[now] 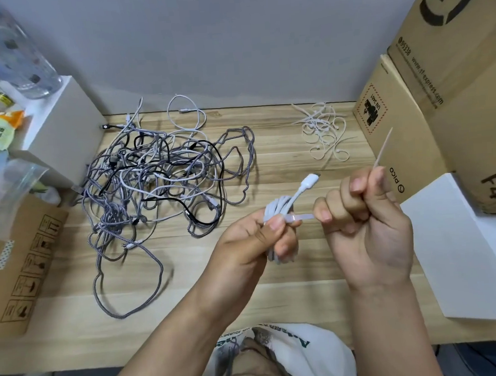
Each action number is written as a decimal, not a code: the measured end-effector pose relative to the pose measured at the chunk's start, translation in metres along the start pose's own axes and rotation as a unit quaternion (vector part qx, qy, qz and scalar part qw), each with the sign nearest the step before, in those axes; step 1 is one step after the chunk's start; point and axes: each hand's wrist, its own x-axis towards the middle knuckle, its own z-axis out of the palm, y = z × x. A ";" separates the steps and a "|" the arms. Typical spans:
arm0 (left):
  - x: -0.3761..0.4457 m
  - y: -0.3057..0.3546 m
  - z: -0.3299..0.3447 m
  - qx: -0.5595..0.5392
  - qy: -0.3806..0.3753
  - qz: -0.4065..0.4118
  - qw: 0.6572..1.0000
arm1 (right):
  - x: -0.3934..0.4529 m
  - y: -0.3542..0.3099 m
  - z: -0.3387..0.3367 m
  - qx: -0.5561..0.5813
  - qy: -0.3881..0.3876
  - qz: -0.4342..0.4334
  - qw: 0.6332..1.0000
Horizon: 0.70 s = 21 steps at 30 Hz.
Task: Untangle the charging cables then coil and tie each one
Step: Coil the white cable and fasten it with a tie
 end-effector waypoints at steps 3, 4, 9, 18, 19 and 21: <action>0.000 0.001 0.005 -0.031 0.044 -0.012 0.998 | -0.002 0.000 0.002 0.015 0.001 0.016 1.000; 0.000 0.002 0.007 -0.030 0.059 -0.016 0.998 | -0.002 0.001 0.003 0.014 0.005 0.020 1.000; -0.002 0.003 0.015 -0.011 0.077 -0.007 0.997 | 0.001 -0.008 0.011 0.019 0.072 0.057 0.996; -0.005 0.012 -0.012 0.097 -0.030 0.004 0.995 | 0.003 -0.020 0.004 -0.161 -0.101 0.037 0.981; -0.005 0.013 -0.014 0.112 -0.024 0.006 0.993 | 0.004 -0.021 0.005 -0.193 -0.114 0.047 0.973; -0.004 0.016 -0.018 0.134 -0.011 0.015 0.991 | 0.005 -0.024 0.006 -0.253 -0.136 0.073 0.955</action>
